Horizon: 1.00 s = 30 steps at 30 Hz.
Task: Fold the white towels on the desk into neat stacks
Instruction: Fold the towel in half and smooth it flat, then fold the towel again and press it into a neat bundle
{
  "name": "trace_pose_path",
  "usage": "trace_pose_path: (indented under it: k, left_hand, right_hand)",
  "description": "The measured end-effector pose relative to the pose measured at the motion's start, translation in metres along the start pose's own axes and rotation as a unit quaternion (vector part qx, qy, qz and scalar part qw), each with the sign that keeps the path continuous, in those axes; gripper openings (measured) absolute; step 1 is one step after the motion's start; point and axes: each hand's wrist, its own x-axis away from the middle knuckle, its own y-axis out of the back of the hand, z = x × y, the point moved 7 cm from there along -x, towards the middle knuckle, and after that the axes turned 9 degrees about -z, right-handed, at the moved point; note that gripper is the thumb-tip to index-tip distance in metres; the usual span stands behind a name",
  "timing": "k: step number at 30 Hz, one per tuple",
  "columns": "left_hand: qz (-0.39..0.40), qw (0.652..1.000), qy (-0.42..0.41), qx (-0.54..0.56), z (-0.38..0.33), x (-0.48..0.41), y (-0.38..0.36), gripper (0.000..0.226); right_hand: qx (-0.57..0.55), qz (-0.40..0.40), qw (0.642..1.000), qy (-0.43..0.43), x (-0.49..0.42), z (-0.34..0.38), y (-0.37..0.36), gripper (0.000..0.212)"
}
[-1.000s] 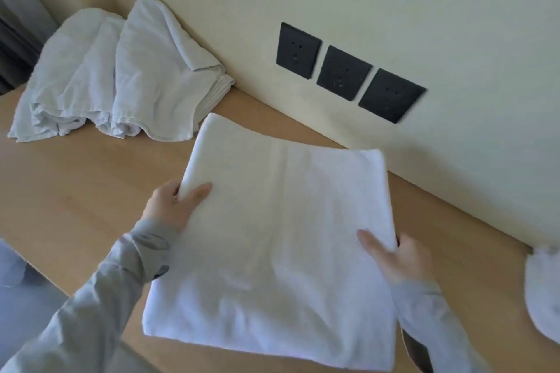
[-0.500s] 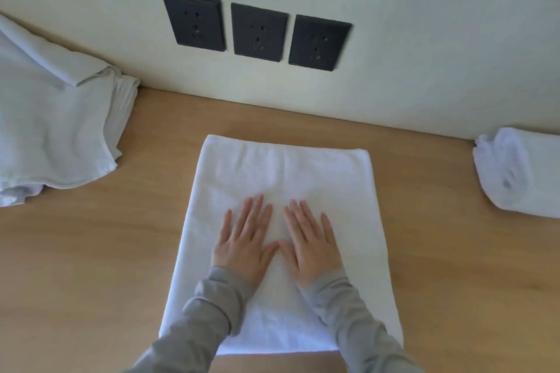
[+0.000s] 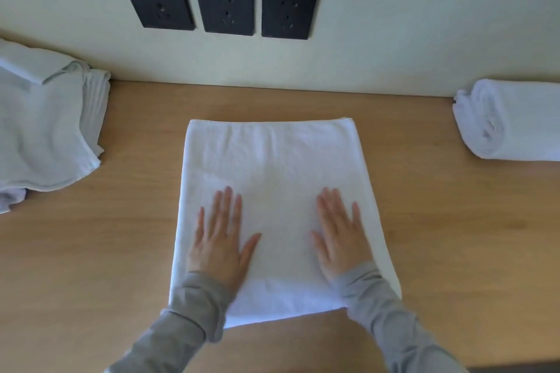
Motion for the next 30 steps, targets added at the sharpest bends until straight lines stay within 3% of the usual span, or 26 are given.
trace_pose_path:
  k: [3, 9, 16, 19, 22, 25, 28, 30]
  left_hand:
    - [0.051, 0.996, -0.078, 0.015, -0.038, 0.035, -0.011, 0.069]
    - [0.092, 0.983, -0.157, -0.024, 0.004, 0.067, -0.014, 0.069]
    - [0.137, 0.960, -0.242, -0.036, 0.040, 0.085, 0.002, 0.111]
    - [0.117, 0.955, -0.269, -0.045, 0.037, 0.081, 0.013, 0.112]
    - [0.033, 0.952, -0.303, -0.029, 0.034, 0.073, 0.035, 0.085]
    - [-0.001, 0.969, -0.234, 0.075, 0.041, 0.065, 0.064, 0.058]
    - [0.047, 0.981, -0.075, 0.173, 0.054, 0.054, 0.088, 0.044]
    - [0.083, 0.965, 0.012, 0.247, 0.065, 0.049, 0.097, 0.045]
  right_hand:
    - [-0.018, 0.053, 0.993, 0.108, 0.038, 0.044, -0.016, 0.057]
    - [0.042, 0.107, 0.980, 0.161, 0.073, -0.026, -0.010, 0.074]
    - [0.052, 0.138, 0.959, 0.241, 0.082, -0.056, 0.005, 0.108]
    - [0.018, 0.089, 0.963, 0.254, 0.079, -0.053, 0.010, 0.099]
    - [-0.075, 0.021, 0.973, 0.219, 0.075, -0.061, 0.026, 0.077]
    - [-0.165, 0.022, 0.976, 0.138, 0.069, -0.072, 0.046, 0.058]
    - [-0.234, 0.063, 0.969, 0.049, 0.061, -0.081, 0.065, 0.036]
    - [-0.310, 0.108, 0.944, -0.029, 0.056, -0.092, 0.074, 0.029]
